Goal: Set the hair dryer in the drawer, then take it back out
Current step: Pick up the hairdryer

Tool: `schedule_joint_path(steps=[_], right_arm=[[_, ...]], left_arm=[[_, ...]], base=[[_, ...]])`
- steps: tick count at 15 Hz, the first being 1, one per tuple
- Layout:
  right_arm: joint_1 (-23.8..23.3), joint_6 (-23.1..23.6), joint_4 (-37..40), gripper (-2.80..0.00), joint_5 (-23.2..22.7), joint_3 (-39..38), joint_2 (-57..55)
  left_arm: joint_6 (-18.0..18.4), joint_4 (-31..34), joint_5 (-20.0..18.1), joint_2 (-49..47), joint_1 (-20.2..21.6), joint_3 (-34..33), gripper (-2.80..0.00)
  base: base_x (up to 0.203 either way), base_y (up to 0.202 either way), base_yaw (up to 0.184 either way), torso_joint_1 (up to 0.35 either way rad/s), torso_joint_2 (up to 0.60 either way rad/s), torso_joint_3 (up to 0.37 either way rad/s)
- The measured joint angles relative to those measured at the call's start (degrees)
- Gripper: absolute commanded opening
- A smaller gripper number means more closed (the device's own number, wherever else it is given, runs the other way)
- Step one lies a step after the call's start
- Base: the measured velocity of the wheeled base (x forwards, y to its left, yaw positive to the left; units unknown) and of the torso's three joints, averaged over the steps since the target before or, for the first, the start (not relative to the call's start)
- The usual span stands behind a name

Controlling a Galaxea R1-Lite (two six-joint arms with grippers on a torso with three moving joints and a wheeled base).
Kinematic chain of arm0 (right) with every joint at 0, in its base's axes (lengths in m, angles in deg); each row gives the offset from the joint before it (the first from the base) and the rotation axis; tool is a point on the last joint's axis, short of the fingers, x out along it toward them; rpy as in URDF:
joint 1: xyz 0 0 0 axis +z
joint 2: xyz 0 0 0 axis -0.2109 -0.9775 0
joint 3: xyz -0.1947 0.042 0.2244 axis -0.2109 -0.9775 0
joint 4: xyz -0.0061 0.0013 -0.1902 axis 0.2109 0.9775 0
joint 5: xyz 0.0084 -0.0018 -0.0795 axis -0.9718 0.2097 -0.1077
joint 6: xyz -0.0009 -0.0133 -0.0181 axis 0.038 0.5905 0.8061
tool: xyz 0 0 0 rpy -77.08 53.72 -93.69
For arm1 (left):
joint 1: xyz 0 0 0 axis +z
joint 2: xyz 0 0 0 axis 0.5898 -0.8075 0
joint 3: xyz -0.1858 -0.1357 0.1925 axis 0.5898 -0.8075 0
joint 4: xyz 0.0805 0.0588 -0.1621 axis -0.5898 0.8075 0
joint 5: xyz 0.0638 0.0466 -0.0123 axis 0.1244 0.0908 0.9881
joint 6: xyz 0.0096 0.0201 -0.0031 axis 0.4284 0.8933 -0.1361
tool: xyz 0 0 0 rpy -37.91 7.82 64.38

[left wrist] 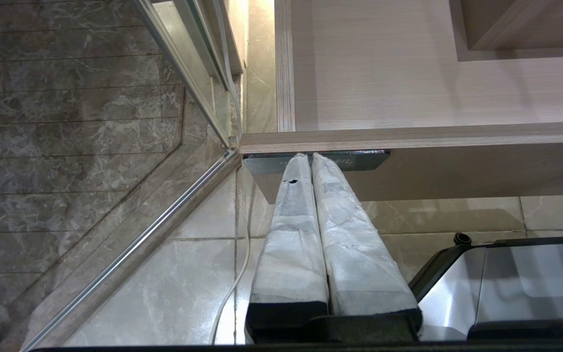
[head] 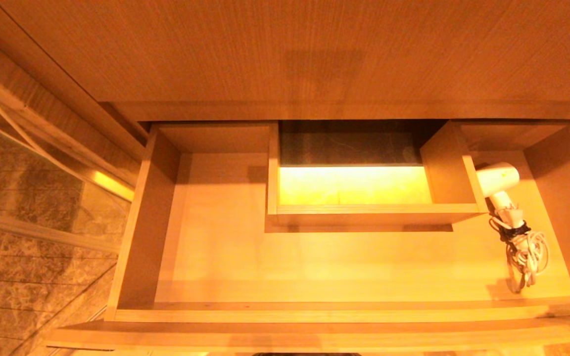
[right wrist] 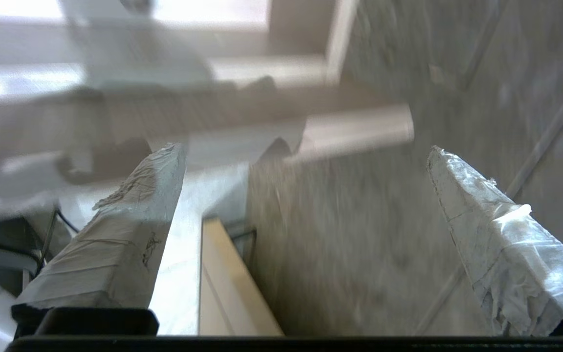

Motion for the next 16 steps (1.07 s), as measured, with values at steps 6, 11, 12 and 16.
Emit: schedule_joint_path(steps=[6, 11, 12, 16], right_arm=[[3.65, -0.26, -17.66, 0.00, -0.05, 1.27, -10.42], [4.55, -0.31, -23.94, 0.00, -2.33, 5.79, -20.55], [4.70, -0.28, -23.91, 0.00, -2.39, 6.14, -21.60], [6.97, -1.76, -25.84, 0.00, -2.52, 6.56, -23.98]], left_arm=[[-0.03, 0.00, 0.00, 0.00, 0.00, 0.00, -2.80], [0.01, 0.02, 0.01, 0.00, 0.00, 0.00, -2.80], [0.00, 0.00, 0.01, 0.00, 0.00, 0.00, -2.80], [-0.01, 0.01, 0.00, 0.00, 0.00, 0.00, -2.80]], base=[[0.000, 0.000, 0.000, 0.000, 0.00, 0.000], [0.000, 0.000, 0.000, 0.000, 0.00, 0.000], [0.000, 0.000, 0.000, 0.000, 0.00, 0.000], [0.000, 0.000, 0.000, 0.000, 0.00, 0.000]])
